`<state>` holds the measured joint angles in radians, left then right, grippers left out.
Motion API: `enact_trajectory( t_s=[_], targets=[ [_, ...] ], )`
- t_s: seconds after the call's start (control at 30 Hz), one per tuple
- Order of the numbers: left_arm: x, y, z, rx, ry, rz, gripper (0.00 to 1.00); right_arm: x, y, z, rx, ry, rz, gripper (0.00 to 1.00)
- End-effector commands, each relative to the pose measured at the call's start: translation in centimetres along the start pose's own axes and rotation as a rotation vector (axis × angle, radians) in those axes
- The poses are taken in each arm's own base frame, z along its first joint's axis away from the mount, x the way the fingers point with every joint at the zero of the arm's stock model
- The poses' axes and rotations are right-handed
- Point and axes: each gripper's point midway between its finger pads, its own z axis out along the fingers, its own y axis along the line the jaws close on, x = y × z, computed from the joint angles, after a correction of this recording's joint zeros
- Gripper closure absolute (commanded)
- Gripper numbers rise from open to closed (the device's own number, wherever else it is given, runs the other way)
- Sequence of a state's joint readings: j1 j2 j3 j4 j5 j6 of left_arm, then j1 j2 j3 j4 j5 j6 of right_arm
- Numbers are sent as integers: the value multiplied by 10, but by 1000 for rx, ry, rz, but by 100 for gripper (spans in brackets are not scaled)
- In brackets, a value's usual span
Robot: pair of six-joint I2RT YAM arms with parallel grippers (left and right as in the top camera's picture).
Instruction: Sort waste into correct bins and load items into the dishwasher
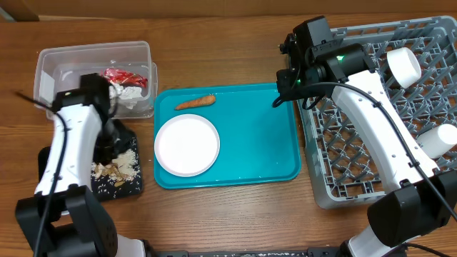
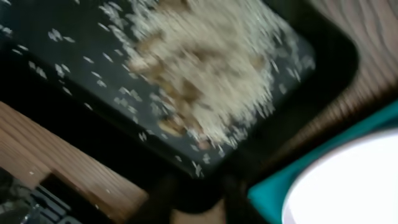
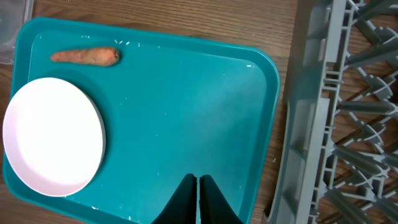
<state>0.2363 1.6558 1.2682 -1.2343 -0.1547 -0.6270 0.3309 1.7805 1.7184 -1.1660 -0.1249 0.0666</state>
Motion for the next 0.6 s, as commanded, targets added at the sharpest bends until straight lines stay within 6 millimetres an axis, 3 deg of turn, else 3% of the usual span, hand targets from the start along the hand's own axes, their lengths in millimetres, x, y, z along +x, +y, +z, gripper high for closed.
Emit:
enact_trajectory(
  t_s=[0.0,0.23,0.37,0.57],
  targets=[
    [-21,25,2,-31,-50,-148,96,-1,3,-1,-12,-1,-14,94],
    [-54,58,10,1,-95,-340,96,-1,3,-1,-12,-2,-14,94],
    [-61,73,25,10,-102,-456,96,-1,3,-1,-12,-1,-14,94],
    [-70,75,54,49,-152,-525,96,-1,3,-1,-12,-1,-14,94]
  ],
)
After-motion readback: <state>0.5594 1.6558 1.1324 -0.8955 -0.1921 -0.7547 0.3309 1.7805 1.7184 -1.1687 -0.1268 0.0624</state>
